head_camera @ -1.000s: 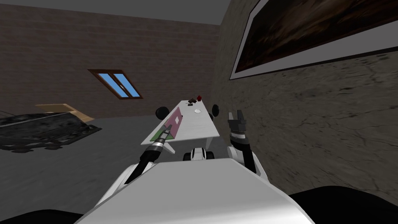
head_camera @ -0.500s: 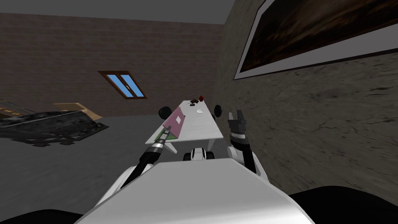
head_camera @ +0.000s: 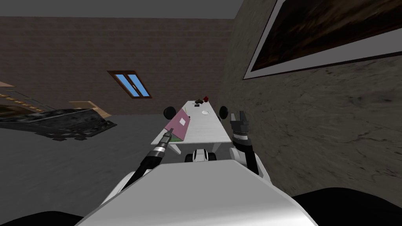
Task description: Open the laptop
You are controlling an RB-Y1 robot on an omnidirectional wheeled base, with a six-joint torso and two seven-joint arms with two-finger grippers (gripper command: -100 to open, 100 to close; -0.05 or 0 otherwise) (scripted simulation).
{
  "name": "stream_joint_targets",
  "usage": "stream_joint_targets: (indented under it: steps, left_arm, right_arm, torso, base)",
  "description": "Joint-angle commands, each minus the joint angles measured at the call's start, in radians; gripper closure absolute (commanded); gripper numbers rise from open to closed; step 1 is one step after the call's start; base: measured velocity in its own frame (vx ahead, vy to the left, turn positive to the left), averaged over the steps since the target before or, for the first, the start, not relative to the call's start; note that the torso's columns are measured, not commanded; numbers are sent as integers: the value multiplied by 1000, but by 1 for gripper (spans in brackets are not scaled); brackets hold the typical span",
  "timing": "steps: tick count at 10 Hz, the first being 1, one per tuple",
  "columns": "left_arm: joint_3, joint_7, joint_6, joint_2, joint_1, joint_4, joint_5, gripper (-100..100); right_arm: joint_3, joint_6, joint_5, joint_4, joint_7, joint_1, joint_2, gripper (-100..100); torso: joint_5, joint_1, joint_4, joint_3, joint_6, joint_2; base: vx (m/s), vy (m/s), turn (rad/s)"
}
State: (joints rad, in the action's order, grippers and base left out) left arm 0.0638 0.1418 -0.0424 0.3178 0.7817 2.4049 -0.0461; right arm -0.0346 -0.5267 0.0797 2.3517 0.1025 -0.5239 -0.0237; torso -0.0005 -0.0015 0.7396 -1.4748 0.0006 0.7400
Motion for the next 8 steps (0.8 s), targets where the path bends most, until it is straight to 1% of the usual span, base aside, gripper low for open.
stream_joint_targets:
  steps: [1,2,4,8]
  left_arm:
    - [7,-18,11,0,9,0,18,100]
    - [27,-57,51,3,20,-24,54,100]
    - [47,-94,89,6,30,-47,89,100]
    - [86,-166,164,12,48,-92,157,100]
  right_arm:
    - [0,0,0,0,0,0,0,0]
    - [0,0,0,0,0,0,0,0]
    - [0,0,0,0,0,0,0,0]
    - [0,0,0,0,0,0,0,0]
  torso:
    - [0,0,0,0,0,0]
    - [-1,-2,0,0,0,0]
    - [1,4,0,-1,-1,-1]
    - [-1,0,0,0,-1,0]
  base:
    - [26,32,18]
    - [27,72,58]
    - [45,104,66]
    - [29,72,51]
